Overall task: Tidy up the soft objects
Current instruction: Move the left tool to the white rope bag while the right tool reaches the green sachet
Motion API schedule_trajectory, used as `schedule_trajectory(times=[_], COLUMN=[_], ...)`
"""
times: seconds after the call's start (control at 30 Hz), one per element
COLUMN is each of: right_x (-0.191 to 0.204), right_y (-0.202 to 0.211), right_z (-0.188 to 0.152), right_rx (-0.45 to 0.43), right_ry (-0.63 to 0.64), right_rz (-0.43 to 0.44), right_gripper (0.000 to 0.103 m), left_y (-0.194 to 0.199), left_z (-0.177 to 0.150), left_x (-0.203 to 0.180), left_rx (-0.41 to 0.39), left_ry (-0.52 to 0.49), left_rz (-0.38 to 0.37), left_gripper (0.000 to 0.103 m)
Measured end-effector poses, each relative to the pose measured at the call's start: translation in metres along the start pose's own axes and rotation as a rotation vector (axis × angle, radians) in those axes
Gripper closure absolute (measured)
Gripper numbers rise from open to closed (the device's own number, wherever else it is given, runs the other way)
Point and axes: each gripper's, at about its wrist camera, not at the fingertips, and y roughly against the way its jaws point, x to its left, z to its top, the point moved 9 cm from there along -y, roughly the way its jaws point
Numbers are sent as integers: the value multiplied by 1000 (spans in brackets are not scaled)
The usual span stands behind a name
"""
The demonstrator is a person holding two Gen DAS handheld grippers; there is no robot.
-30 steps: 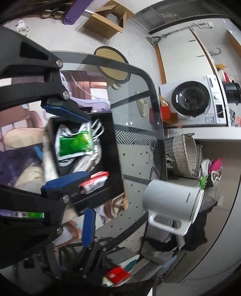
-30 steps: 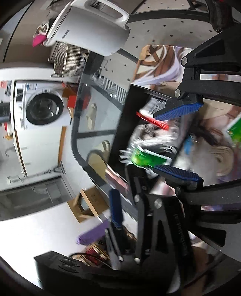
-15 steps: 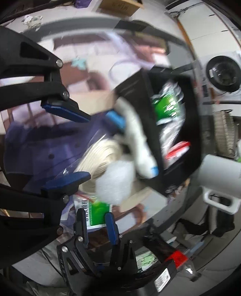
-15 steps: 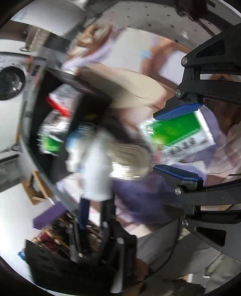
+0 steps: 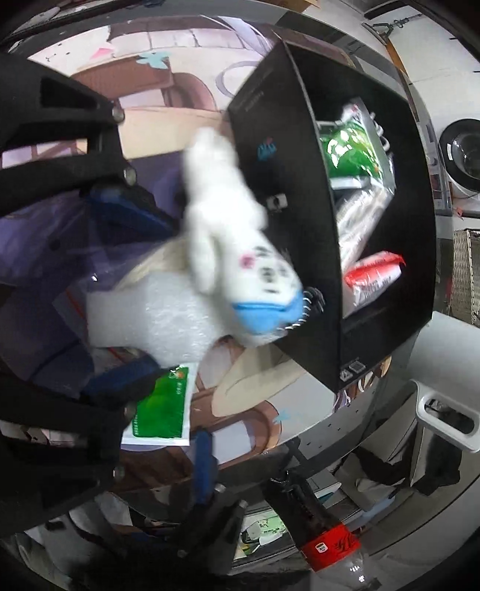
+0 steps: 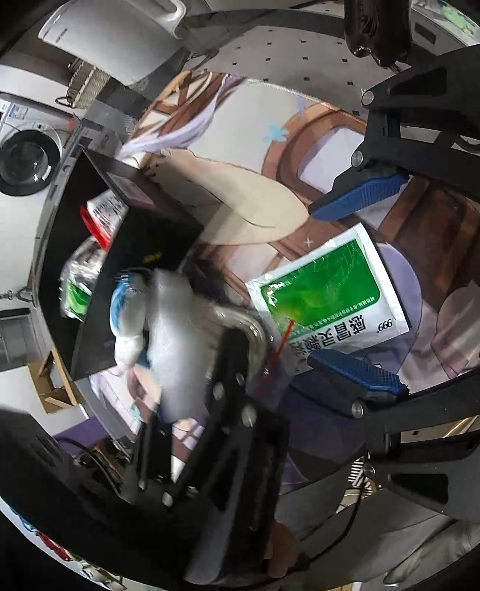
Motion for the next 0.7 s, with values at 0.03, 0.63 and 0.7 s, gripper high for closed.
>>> schedule_trajectory(times=[0.03,0.63,0.7], right_x=[2,31,30], right_y=[-3,-13,-13], right_z=[-1,-4,-2], right_rx=[13,46,48], right_ry=[4,31,24], right_rz=[3,-8,-6], right_gripper=[29,16,16], left_y=[-2,2,4], left_z=[1,-18,-21], left_x=[0,19,26], left_rx=[-3,42,46], left_ry=[-5,-124,-130], left_rz=[19,135,148], left_gripper=[21,28,29])
